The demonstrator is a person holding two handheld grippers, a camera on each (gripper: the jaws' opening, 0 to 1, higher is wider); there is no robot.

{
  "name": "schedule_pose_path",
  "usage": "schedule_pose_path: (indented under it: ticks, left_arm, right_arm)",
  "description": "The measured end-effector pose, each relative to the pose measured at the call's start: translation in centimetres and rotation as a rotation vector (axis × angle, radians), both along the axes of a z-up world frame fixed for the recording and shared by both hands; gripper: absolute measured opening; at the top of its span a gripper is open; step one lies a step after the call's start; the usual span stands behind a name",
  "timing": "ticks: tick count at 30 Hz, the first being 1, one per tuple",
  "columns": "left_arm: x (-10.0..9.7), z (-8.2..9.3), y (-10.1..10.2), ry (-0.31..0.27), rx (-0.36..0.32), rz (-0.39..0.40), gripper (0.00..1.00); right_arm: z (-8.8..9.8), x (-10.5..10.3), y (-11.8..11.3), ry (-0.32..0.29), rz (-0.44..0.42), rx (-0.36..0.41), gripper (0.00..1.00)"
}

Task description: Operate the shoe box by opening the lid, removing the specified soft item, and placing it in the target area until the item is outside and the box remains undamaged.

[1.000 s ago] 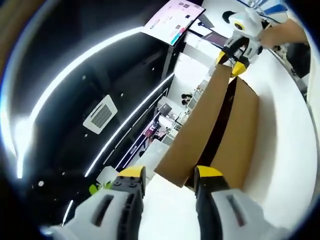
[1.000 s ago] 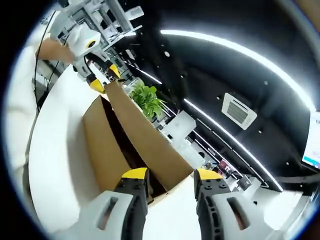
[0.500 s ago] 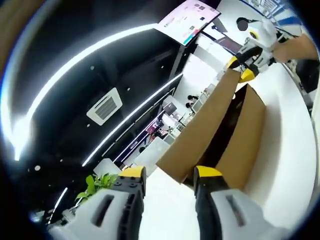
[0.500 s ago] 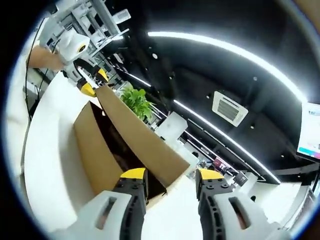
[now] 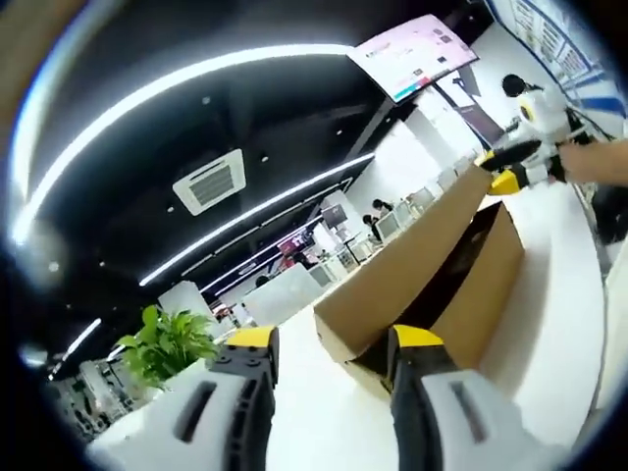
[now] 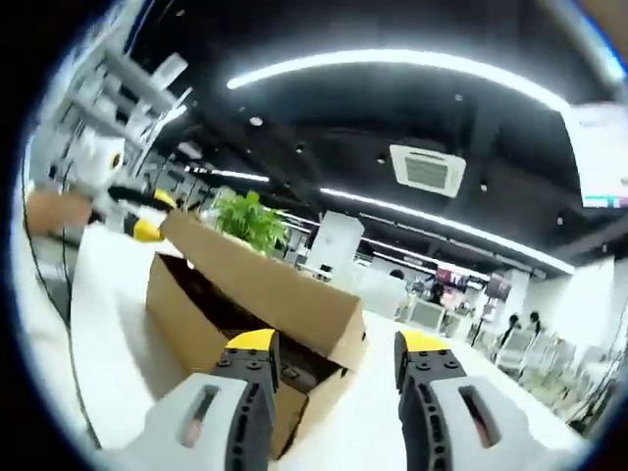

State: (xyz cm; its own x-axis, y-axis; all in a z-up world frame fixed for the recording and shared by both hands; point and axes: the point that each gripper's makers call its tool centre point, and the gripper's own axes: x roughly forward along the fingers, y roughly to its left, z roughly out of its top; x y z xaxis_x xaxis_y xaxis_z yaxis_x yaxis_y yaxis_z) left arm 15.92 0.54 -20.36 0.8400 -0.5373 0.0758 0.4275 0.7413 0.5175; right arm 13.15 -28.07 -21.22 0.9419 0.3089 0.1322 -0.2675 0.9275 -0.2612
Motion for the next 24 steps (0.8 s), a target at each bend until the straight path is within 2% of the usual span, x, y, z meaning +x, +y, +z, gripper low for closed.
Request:
schedule_pose_path:
  ticks: [3, 5, 6, 9, 13, 15, 17, 20, 21, 24]
  left_arm:
    - [0.1, 0.2, 0.0, 0.012, -0.041, -0.010, 0.45]
    - [0.1, 0.3, -0.1, 0.021, -0.057, -0.016, 0.44]
    - [0.1, 0.1, -0.2, 0.046, -0.081, -0.029, 0.44]
    - [-0.2, 0.0, -0.9, 0.060, -0.134, -0.064, 0.38]
    - [-0.9, -0.1, -1.8, 0.017, -0.119, -0.076, 0.34]
    - [-0.8, 0.0, -1.8, 0.015, -0.123, -0.064, 0.35]
    - [-0.8, 0.1, -1.8, 0.023, -0.135, -0.072, 0.36]
    - [-1.0, 0.2, -1.8, 0.034, -0.146, -0.085, 0.36]
    - [-1.0, 0.1, -1.8, 0.034, -0.142, -0.085, 0.36]
    - [-1.1, 0.0, -2.0, 0.028, -0.119, -0.094, 0.38]
  right_arm:
    - [-0.1, 0.2, -0.5, 0.017, 0.012, 0.091, 0.45]
    - [-0.3, 0.3, -0.6, 0.025, 0.014, 0.097, 0.40]
    - [-0.4, 0.3, -0.5, 0.026, 0.018, 0.106, 0.38]
    - [-0.4, 0.2, -0.3, 0.020, 0.016, 0.104, 0.36]
    - [0.0, -0.2, 0.1, -0.021, -0.025, 0.035, 0.32]
    - [0.3, -0.3, 0.4, -0.048, -0.041, 0.001, 0.32]
    - [0.3, -0.4, 0.8, -0.047, -0.038, -0.008, 0.31]
    - [0.5, -0.2, 0.8, -0.070, -0.076, -0.061, 0.30]
    - [0.5, 0.0, 0.8, -0.089, -0.092, -0.104, 0.30]
    - [0.7, 0.1, 1.1, -0.107, -0.095, -0.090, 0.34]
